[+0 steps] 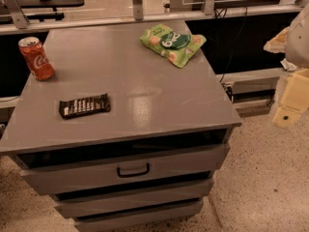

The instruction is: Move green rice chip bag near rxbar chocolate

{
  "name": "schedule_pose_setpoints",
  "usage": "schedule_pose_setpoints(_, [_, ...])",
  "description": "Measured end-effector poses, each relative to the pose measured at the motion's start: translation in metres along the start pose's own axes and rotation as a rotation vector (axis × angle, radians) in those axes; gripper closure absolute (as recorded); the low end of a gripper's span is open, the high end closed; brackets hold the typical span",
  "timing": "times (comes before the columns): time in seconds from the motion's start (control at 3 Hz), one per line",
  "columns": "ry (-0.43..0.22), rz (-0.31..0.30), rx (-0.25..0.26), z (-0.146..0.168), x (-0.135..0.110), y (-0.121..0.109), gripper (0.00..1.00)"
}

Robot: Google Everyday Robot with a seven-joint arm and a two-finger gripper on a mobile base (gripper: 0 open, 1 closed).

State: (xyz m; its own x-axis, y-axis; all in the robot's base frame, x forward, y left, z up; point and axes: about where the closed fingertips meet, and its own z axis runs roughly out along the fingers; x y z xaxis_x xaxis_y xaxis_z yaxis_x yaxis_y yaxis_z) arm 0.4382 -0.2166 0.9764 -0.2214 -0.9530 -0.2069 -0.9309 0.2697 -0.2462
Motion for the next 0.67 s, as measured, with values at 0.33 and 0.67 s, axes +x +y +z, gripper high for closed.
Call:
schedule_pose_setpoints(0.33, [0.0, 0.0, 0.0, 0.0, 0.0, 0.0, 0.0])
schedule_pose_setpoints(0.67, [-0.028, -0.003, 0.005, 0.0084, -0.0078, -0.0068, 0.0])
